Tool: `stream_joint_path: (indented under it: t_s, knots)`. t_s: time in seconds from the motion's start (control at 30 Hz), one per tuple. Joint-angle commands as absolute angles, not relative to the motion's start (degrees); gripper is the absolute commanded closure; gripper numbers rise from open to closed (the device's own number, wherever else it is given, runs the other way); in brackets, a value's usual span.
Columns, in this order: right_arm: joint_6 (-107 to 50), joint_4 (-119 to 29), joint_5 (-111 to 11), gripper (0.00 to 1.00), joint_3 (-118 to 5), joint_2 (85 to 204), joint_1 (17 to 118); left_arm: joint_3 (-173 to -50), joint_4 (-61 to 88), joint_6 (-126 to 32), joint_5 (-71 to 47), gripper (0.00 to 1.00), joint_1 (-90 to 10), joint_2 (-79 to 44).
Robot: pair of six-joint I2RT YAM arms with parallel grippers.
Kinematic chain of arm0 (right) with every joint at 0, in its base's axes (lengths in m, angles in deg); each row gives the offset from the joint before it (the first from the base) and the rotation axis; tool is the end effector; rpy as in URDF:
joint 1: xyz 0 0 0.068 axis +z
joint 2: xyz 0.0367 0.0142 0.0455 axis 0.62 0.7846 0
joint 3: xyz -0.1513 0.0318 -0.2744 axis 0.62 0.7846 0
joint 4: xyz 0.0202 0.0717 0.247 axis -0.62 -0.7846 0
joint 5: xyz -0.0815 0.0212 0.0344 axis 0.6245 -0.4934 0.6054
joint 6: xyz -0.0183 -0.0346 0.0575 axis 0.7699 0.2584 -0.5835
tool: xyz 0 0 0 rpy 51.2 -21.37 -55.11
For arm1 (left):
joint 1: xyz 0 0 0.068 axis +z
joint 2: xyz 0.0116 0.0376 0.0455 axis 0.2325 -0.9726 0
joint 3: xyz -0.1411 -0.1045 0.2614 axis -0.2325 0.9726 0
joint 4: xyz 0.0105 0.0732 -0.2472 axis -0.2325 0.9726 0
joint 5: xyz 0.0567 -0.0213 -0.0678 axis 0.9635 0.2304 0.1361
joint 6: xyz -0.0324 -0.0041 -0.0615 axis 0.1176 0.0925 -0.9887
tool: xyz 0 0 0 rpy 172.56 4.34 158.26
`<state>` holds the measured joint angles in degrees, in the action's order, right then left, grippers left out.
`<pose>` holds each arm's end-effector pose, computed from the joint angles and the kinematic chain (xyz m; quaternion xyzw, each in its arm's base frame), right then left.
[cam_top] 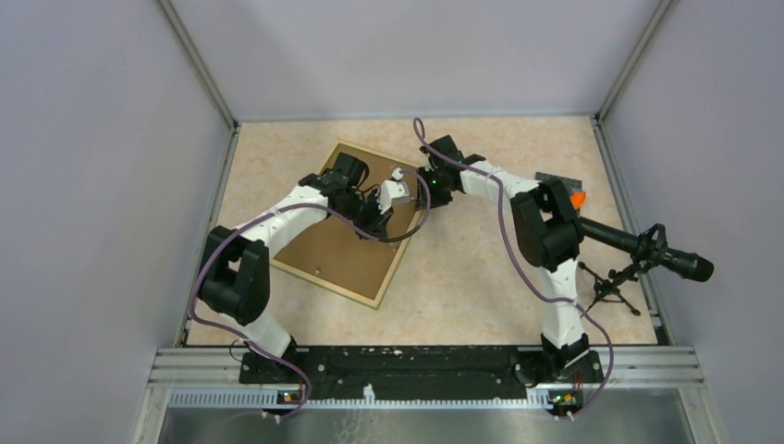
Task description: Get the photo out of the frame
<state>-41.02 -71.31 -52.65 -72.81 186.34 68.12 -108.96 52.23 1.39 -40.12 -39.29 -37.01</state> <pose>0.4251 0.2545 0.1890 -0.1098 0.9507 0.1905 0.2186 0.2976 -0.1817 0.2628 0.5415 0.7503 -0.2820 0.2535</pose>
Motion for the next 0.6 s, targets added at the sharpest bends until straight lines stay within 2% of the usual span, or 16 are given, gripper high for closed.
stream_joint_path:
  t_s: [0.0,0.57]
  knots:
    - [-36.83,-78.30,-52.60,1.00,-70.41,188.01,67.93,-108.53,52.83,3.36,-40.47,1.00,-39.24,-34.30]
    - [-37.01,-78.20,-53.00,1.00,-70.58,188.35,67.91,-108.57,49.73,3.36,-38.85,1.00,-40.90,-38.51]
